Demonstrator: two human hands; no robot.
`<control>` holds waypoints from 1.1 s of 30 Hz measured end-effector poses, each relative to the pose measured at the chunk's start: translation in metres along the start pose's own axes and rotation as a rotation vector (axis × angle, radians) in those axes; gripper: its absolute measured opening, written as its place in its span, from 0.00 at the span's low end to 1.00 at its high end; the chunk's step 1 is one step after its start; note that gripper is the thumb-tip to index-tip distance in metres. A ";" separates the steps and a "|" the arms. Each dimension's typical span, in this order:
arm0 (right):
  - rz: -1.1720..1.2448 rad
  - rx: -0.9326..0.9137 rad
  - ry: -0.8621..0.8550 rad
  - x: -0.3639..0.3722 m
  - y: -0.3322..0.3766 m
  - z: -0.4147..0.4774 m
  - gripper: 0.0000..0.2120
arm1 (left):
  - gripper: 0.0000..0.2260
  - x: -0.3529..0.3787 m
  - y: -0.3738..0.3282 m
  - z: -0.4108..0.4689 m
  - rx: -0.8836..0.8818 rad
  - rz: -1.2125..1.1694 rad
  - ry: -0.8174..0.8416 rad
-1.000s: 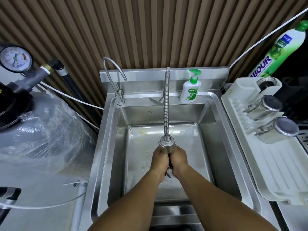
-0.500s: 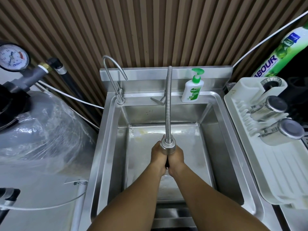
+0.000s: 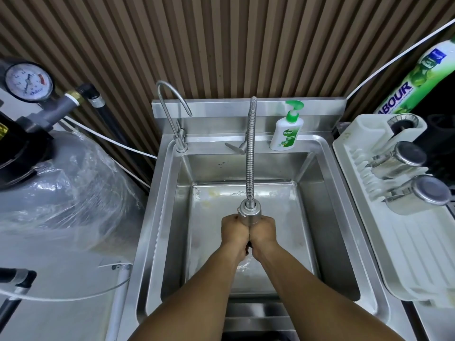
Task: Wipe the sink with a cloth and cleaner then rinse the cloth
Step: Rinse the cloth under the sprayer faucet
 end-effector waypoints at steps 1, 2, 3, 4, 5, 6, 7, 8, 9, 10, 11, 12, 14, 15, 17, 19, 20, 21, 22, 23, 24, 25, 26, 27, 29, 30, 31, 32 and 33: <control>-0.022 -0.009 0.012 -0.002 -0.001 -0.002 0.13 | 0.09 -0.002 0.003 -0.002 0.000 -0.003 -0.003; -0.044 -0.017 0.036 -0.004 -0.001 -0.007 0.11 | 0.09 -0.004 0.004 -0.004 -0.006 -0.013 -0.003; -0.056 -0.023 0.070 -0.007 -0.001 -0.011 0.10 | 0.10 -0.007 0.005 -0.007 -0.013 -0.026 0.002; -0.052 -0.020 0.120 -0.011 0.002 -0.017 0.10 | 0.11 -0.011 0.006 -0.009 -0.020 -0.041 0.007; -0.037 0.002 0.178 -0.017 0.002 -0.019 0.12 | 0.12 -0.016 0.007 -0.010 -0.023 -0.055 0.025; -0.009 0.032 0.231 -0.023 0.004 -0.021 0.15 | 0.13 -0.022 0.008 -0.010 -0.021 -0.070 0.039; 0.015 0.047 0.278 -0.030 0.004 -0.020 0.15 | 0.13 -0.030 0.009 -0.008 -0.012 -0.087 0.059; 0.025 0.050 0.314 -0.037 0.005 -0.018 0.13 | 0.12 -0.037 0.010 -0.006 0.006 -0.097 0.079; 0.024 0.038 0.338 -0.045 0.002 -0.017 0.09 | 0.11 -0.047 0.013 -0.007 0.030 -0.102 0.103; 0.019 0.032 0.351 -0.051 0.000 -0.014 0.07 | 0.09 -0.054 0.014 -0.006 0.045 -0.104 0.123; 0.015 0.028 0.359 -0.056 -0.003 -0.012 0.07 | 0.07 -0.059 0.016 -0.006 0.063 -0.095 0.136; 0.022 0.032 0.368 -0.062 -0.006 -0.014 0.07 | 0.05 -0.064 0.017 -0.009 0.088 -0.075 0.140; 0.055 0.031 0.401 -0.070 -0.011 -0.020 0.07 | 0.03 -0.070 0.019 -0.014 0.159 -0.019 0.150; 0.073 0.021 0.414 -0.074 -0.012 -0.023 0.06 | 0.04 -0.073 0.019 -0.019 0.210 0.009 0.170; 0.103 -0.007 0.438 -0.080 -0.015 -0.029 0.05 | 0.03 -0.080 0.017 -0.028 0.332 0.096 0.241; 0.099 -0.040 0.448 -0.085 -0.017 -0.035 0.05 | 0.16 -0.087 0.016 -0.040 0.458 0.235 0.350; 0.088 -0.052 0.443 -0.088 -0.016 -0.038 0.04 | 0.26 -0.089 0.017 -0.045 0.539 0.337 0.388; 0.071 -0.062 0.431 -0.089 -0.016 -0.041 0.04 | 0.34 -0.089 0.017 -0.049 0.641 0.471 0.388; 0.060 -0.067 0.416 -0.090 -0.016 -0.044 0.04 | 0.39 -0.088 0.019 -0.052 0.745 0.610 0.362; 0.053 -0.076 0.400 -0.090 -0.016 -0.046 0.06 | 0.39 -0.086 0.020 -0.054 0.839 0.726 0.311; 0.050 -0.090 0.387 -0.090 -0.017 -0.049 0.07 | 0.37 -0.084 0.021 -0.056 0.916 0.818 0.243; 0.045 -0.114 0.374 -0.090 -0.017 -0.050 0.09 | 0.33 -0.082 0.021 -0.058 0.977 0.894 0.173; 0.039 -0.147 0.364 -0.090 -0.018 -0.051 0.10 | 0.28 -0.080 0.021 -0.058 1.029 0.959 0.108; 0.041 -0.180 0.360 -0.091 -0.019 -0.051 0.11 | 0.23 -0.078 0.021 -0.058 1.074 1.010 0.056; 0.042 -0.227 0.364 -0.093 -0.020 -0.051 0.09 | 0.14 -0.077 0.018 -0.062 1.124 1.067 0.013; 0.038 -0.246 0.372 -0.095 -0.019 -0.051 0.07 | 0.10 -0.077 0.017 -0.063 1.140 1.084 0.011; 0.029 -0.260 0.385 -0.098 -0.019 -0.051 0.06 | 0.08 -0.078 0.016 -0.063 1.148 1.098 0.022; 0.008 -0.273 0.404 -0.102 -0.019 -0.052 0.05 | 0.08 -0.078 0.016 -0.062 1.150 1.096 0.045; -0.021 -0.283 0.417 -0.106 -0.018 -0.052 0.07 | 0.08 -0.079 0.015 -0.061 1.151 1.074 0.073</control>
Point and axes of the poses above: each hand's wrist, its own z-axis towards the middle knuckle, its own x-axis out of the palm, y = z × x, the point moved 1 cm from there along z, towards the middle knuckle, and after that the axes turned 14 degrees about -y, right-handed, at the moved point
